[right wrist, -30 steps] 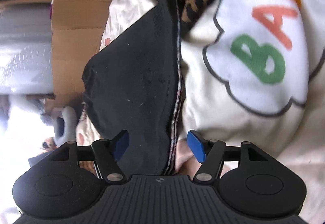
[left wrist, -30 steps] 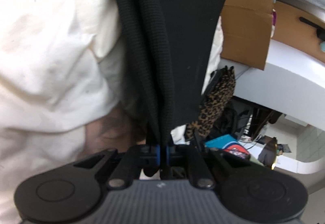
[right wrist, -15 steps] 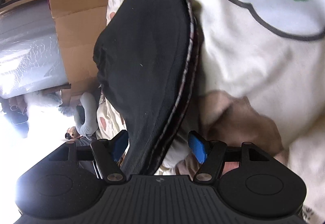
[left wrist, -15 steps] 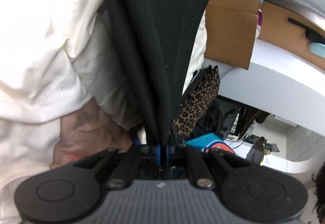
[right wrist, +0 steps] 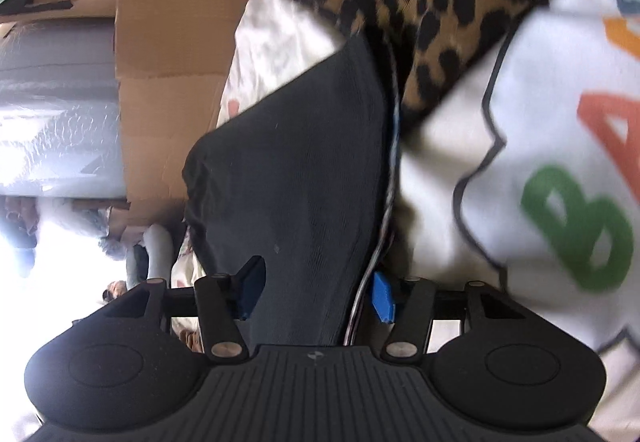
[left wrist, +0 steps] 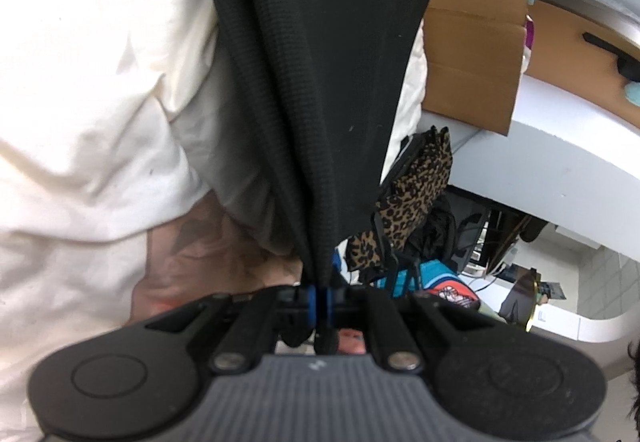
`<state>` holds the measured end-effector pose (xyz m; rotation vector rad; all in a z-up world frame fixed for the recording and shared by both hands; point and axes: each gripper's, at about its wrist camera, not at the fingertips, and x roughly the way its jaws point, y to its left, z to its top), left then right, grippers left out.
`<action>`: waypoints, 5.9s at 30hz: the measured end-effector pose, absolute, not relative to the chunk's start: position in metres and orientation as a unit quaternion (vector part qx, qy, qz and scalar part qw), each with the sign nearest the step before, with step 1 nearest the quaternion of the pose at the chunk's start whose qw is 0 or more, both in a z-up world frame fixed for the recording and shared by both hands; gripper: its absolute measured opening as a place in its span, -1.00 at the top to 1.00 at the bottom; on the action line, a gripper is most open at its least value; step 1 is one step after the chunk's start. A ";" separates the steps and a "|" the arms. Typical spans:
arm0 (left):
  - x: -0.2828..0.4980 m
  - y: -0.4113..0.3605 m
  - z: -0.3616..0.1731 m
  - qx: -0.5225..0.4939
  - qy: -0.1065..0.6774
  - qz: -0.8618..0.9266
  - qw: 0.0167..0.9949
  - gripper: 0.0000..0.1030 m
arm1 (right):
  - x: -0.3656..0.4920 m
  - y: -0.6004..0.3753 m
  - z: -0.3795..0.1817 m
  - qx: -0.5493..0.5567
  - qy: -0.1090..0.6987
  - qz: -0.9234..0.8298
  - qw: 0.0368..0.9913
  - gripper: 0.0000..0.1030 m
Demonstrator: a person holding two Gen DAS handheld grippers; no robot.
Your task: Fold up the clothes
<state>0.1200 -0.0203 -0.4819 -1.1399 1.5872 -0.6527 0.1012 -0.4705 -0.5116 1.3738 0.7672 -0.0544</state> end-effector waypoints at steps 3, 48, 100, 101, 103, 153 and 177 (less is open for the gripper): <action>0.120 -0.020 -0.482 -0.469 0.663 -0.271 0.517 0.91 | 0.104 -0.479 -0.514 0.616 0.339 -0.033 0.710 -0.01; 0.182 0.066 -0.345 -0.339 0.614 -0.265 0.662 0.93 | 0.096 -0.446 -0.417 0.566 0.358 -0.059 0.740 0.94; 0.087 0.127 -0.455 -0.237 0.712 -0.159 0.642 0.93 | 0.015 -0.386 -0.468 0.475 0.547 -0.019 0.690 0.92; 0.087 0.127 -0.458 -0.235 0.712 -0.157 0.642 0.93 | 0.016 -0.386 -0.471 0.469 0.552 -0.018 0.689 0.88; 0.086 0.126 -0.464 -0.231 0.714 -0.153 0.643 0.93 | 0.016 -0.385 -0.476 0.454 0.558 -0.015 0.695 0.84; 0.073 0.139 -0.476 -0.171 0.719 -0.147 0.658 0.92 | 0.072 -0.404 -0.467 0.299 0.549 0.223 0.748 0.21; 0.056 0.173 -0.432 -0.210 0.716 -0.168 0.645 0.93 | 0.078 -0.416 -0.500 0.419 0.597 0.227 0.645 0.94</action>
